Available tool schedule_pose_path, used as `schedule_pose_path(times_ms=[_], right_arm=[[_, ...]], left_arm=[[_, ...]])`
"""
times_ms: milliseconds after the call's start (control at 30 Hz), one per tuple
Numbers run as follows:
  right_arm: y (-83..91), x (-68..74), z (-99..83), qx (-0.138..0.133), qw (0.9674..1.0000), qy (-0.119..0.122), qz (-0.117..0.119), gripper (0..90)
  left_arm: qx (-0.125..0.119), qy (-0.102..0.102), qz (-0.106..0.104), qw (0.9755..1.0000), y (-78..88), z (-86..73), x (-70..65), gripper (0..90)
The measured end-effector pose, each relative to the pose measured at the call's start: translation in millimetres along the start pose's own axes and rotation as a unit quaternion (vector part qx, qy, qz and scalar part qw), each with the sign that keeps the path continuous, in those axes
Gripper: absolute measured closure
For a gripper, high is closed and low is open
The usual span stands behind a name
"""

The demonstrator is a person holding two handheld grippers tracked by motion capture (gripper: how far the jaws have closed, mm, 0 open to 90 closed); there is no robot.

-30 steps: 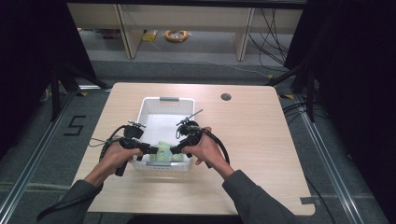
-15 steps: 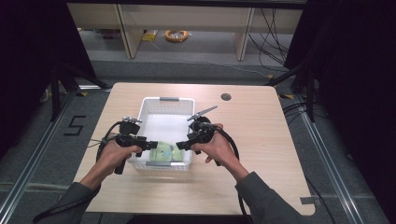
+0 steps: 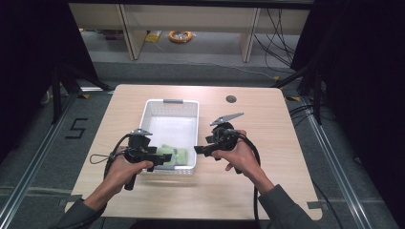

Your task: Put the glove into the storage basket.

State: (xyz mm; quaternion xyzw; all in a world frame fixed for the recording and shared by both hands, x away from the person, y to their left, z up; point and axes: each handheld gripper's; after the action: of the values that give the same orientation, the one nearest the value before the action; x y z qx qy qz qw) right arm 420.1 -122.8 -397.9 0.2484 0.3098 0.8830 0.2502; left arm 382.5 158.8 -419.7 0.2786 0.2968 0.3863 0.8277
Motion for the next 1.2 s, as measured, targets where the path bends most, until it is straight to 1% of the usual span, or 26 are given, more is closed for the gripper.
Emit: schedule_pose_path(times_ms=[67,133,167,267,300,333,367,400,433,467,533,600,633,667,733,767,800,833,867,900,933,1000,1033,1100,1133,1200], right_arm=[[4.6,-0.2,-3.3,-0.006,1.0,-0.003,0.0,34.8],[6.0,-1.1,-4.5,-0.009,1.0,0.003,-0.003,34.7],[11.1,-0.6,-7.8,-0.015,0.9999,-0.003,-0.003,34.3],[14.4,-1.9,-10.5,-0.022,0.9997,0.004,-0.006,34.1],[17.8,-2.1,-12.9,-0.024,0.9997,0.004,-0.006,33.9],[20.4,-2.7,-15.9,-0.029,0.9995,0.009,-0.006,33.8],[22.9,-0.9,-17.9,-0.029,0.9996,0.001,-0.007,33.8],[22.9,-0.9,-17.9,-0.029,0.9996,0.001,-0.007,33.6],[24.8,-0.5,-20.2,-0.031,0.9995,-0.002,-0.01,33.5],[28.6,-1.6,-24.7,-0.033,0.9994,0.005,-0.008,33.3],[29.4,-0.8,-26.5,-0.039,0.9992,-0.001,-0.008,33.2],[32.6,-3.0,-31.0,-0.045,0.9989,0.013,-0.005,33.1],[35.2,-2.3,-33.5,-0.046,0.9989,0.005,-0.011,32.9],[37.7,-3.1,-38.0,-0.052,0.9986,0.007,-0.009,32.6],[39.9,-2.7,-39.7,-0.05,0.9986,0.005,-0.014,32.6],[43.5,-2.3,-44.7,-0.059,0.9982,-0.002,-0.007,32.6],[43.8,-3.6,-46.5,-0.065,0.9978,0.007,-0.009,32.5],[46.5,-3.3,-49.0,-0.066,0.9977,0.007,-0.009,32.5],[47.9,-1.1,-51.4,-0.064,0.9979,-0.007,-0.01,32.4],[47.9,-1.1,-51.4,-0.064,0.9979,-0.007,-0.01,32.4],[50.4,-0.7,-56.7,-0.068,0.9976,-0.005,-0.01,32.3],[51.2,-0.4,-58.6,-0.071,0.9974,-0.006,-0.009,32.3],[52.7,-1.3,-61.6,-0.075,0.9971,0.004,-0.015,32.1],[53.9,-0.1,-67.5,-0.083,0.9965,0.002,-0.011,32.1],[53.4,-0.7,-69.7,-0.09,0.9958,0.008,-0.013,32.1],[54.5,0.3,-75.7,-0.084,0.9963,0.003,-0.013,32.1]], left_arm=[[-0.012,-0.004,-0.008,0.9999,0.1,-3.5,-7.3,26.0],[-0.018,-0.001,-0.007,0.9998,-1.1,-5.5,-11.4,25.5],[-0.018,-0.002,-0.01,0.9998,-1.2,-6.9,-14.3,24.6],[-0.017,-0.021,-0.022,0.9994,-1.1,-10.9,-25.2,23.9],[-0.016,-0.021,-0.022,0.9994,-0.6,-11.3,-27.3,23.7],[-0.031,-0.017,-0.031,0.9989,-1.3,-13.6,-35.3,23.4],[-0.031,-0.017,-0.031,0.9989,-1.3,-13.6,-35.3,23.1],[-0.027,-0.023,-0.04,0.9986,-0.3,-14.3,-37.5,23.1],[-0.033,-0.023,-0.047,0.9981,-0.5,-15.4,-41.8,23.0],[-0.035,-0.026,-0.063,0.9971,-1.1,-17.4,-47.4,22.4],[-0.038,-0.028,-0.065,0.9967,-1.9,-19.1,-52.1,22.4],[-0.039,-0.036,-0.073,0.9959,-2.6,-21.4,-57.9,21.9],[-0.041,-0.039,-0.078,0.9953,-3.1,-22.6,-60.4,21.4],[-0.044,-0.041,-0.082,0.9948,-3.8,-24.8,-65.2,21.0],[-0.045,-0.044,-0.087,0.9942,-4.0,-26.2,-67.9,20.8],[-0.046,-0.047,-0.091,0.9937,-4.2,-27.3,-69.8,20.8],[-0.05,-0.048,-0.093,0.9933,-4.8,-28.6,-71.7,20.8],[-0.055,-0.052,-0.093,0.9928,-5.5,-30.7,-74.5,20.8],[-0.053,-0.06,-0.098,0.992,-7.2,-34.3,-77.4,20.7],[-0.053,-0.06,-0.098,0.992,-7.2,-34.3,-77.4,20.4],[-0.052,-0.066,-0.105,0.991,-10.1,-37.5,-79.1,20.3],[-0.05,-0.065,-0.104,0.9912,-11.7,-40.1,-80.5,20.3],[-0.05,-0.069,-0.106,0.9908,-13.2,-41.9,-81.4,20.3],[-0.055,-0.074,-0.106,0.99,-15.2,-45.6,-84.1,20.1],[-0.059,-0.078,-0.109,0.9892,-16.4,-47.4,-85.0,20.0],[-0.055,-0.089,-0.109,0.9885,-18.0,-51.8,-88.1,19.7]])
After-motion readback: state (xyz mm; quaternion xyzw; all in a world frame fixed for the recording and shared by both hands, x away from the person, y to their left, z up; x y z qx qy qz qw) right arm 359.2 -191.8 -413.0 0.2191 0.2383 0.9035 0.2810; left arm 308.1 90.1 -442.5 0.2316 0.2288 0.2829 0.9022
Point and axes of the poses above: each handheld gripper's, and its own axes: y roughly backward along the jaws, z roughly out of its top, x roughly to its left, and after that the axes turned 1 degree about z, right-handed
